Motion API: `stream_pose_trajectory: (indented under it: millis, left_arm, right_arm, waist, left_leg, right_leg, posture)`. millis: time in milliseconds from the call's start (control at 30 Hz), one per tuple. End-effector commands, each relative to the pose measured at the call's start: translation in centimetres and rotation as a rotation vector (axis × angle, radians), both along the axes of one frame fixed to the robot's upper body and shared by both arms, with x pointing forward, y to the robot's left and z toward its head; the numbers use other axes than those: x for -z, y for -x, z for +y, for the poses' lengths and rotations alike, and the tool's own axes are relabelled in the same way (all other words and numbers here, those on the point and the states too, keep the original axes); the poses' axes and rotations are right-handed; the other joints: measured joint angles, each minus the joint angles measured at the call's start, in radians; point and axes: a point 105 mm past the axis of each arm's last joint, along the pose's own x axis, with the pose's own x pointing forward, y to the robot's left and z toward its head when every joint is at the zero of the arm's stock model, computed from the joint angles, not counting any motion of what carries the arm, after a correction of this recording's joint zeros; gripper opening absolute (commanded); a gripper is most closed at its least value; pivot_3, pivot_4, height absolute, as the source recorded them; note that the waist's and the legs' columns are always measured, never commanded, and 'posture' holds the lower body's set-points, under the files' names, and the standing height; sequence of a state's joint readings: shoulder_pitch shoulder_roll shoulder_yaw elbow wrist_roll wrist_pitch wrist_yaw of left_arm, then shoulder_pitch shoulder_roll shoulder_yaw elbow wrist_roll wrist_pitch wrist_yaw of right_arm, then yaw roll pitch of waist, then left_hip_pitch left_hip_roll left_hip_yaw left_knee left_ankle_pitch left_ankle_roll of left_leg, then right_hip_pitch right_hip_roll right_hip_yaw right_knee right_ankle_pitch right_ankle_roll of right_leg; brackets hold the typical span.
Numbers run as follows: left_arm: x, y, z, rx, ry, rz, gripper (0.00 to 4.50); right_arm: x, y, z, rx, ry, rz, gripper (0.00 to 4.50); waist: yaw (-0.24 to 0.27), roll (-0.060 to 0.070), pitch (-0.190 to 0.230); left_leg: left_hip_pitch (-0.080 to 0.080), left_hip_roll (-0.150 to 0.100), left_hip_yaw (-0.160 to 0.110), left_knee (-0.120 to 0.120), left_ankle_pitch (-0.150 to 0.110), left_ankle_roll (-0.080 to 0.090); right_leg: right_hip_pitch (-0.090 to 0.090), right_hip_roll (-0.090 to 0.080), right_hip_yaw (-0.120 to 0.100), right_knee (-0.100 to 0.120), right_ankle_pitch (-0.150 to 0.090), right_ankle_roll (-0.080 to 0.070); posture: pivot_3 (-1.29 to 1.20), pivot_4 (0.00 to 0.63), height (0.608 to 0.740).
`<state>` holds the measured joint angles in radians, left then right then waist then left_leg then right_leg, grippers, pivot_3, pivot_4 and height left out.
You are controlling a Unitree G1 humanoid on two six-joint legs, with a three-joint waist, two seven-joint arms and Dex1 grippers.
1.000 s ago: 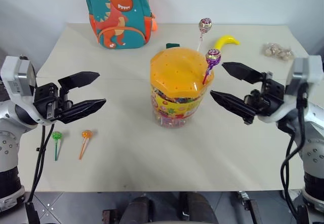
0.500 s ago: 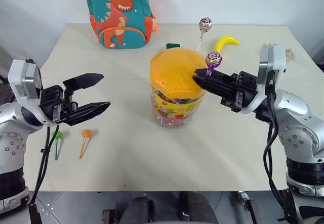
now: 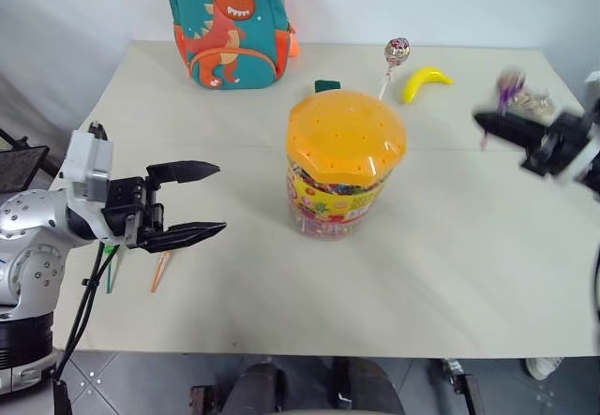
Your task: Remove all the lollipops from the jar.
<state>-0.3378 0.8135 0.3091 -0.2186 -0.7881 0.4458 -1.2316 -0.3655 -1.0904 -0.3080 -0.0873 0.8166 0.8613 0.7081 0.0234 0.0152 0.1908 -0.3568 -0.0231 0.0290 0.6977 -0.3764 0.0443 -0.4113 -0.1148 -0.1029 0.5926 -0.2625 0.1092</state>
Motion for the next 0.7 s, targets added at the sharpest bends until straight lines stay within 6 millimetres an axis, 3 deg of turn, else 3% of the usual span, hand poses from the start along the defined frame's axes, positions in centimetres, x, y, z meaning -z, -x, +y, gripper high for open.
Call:
stream_pose_trajectory:
  millis: [33,133,200,233,333,500,533,600,700]
  left_arm:
    - [0.2,0.2,-0.2,0.020,-0.017,-0.027,4.50]
    - [0.5,0.2,-0.4,0.035,-0.025,-0.036,4.50]
    - [0.5,0.2,-0.6,0.041,-0.016,-0.034,4.50]
    - [0.4,0.2,-0.7,0.040,-0.014,-0.034,4.50]
    - [0.3,0.2,-0.7,0.033,-0.013,-0.035,4.50]
    - [-0.2,-0.1,-0.5,-0.002,0.009,-0.052,4.50]
    - [-0.5,-0.2,-0.4,-0.012,0.025,-0.056,4.50]
    - [-1.1,-0.4,-0.2,-0.032,0.063,-0.066,4.50]
    - [-2.2,-0.7,0.0,-0.055,0.149,-0.074,4.50]
  right_arm:
    - [4.3,0.8,-1.3,0.082,0.192,0.146,0.03]
    - [8.4,1.2,-3.0,0.148,0.379,0.247,0.03]
    - [10.3,1.5,-4.1,0.195,0.404,0.275,0.03]
    - [10.7,1.7,-4.4,0.209,0.401,0.283,0.03]
    - [11.1,2.3,-5.1,0.201,0.396,0.306,0.71]
    - [8.5,2.2,-5.3,0.135,0.337,0.188,2.37]
    - [7.0,1.9,-5.0,0.093,0.321,0.099,2.71]
    - [4.2,1.8,-4.3,0.008,0.288,-0.070,2.71]
    - [-0.7,1.9,-1.6,-0.147,0.126,-0.338,2.71]
  waist:
    - [-0.002,0.000,0.000]
    - [-0.009,0.001,0.000]
    - [-0.010,0.001,0.000]
    - [-0.009,0.000,0.000]
    - [-0.005,0.000,0.000]
    - [0.003,0.000,0.000]
    - [0.002,0.000,0.000]
    - [0.001,0.000,0.000]
    - [-0.005,0.000,0.000]
  left_leg:
    - [0.000,0.000,0.001,0.000,0.000,0.000]
    - [0.002,0.000,0.007,0.001,0.000,0.000]
    - [0.004,0.000,0.009,0.002,0.000,0.000]
    - [0.004,0.000,0.009,0.002,0.000,0.000]
    - [0.005,0.000,0.008,0.002,0.000,0.000]
    - [0.003,0.000,0.005,0.002,0.000,0.000]
    - [0.003,0.000,0.005,0.002,0.000,0.000]
    - [0.003,0.000,0.006,0.002,0.000,0.000]
    - [0.004,0.001,0.007,0.002,0.000,0.000]
  right_leg:
    - [0.000,0.000,0.000,0.000,0.000,0.000]
    - [-0.001,0.001,0.000,0.003,0.000,0.001]
    - [-0.001,0.001,0.000,0.004,0.000,0.001]
    - [-0.001,0.001,0.000,0.005,0.000,0.001]
    - [0.000,0.001,0.000,0.004,0.001,0.001]
    - [0.001,0.000,0.000,0.002,0.001,0.002]
    - [0.001,0.001,0.000,0.002,0.001,0.002]
    - [0.001,0.001,0.000,0.002,0.001,0.002]
    - [0.001,0.002,-0.001,0.003,0.001,0.002]
  posture:
    - [0.00,0.150,0.740]
    - [0.00,0.150,0.740]
    - [0.00,0.150,0.740]
    - [0.00,0.150,0.740]
    - [0.00,0.150,0.740]
    - [0.00,0.150,0.740]
    - [0.00,0.150,0.740]
    - [0.00,0.150,0.740]
    - [0.00,0.150,0.740]
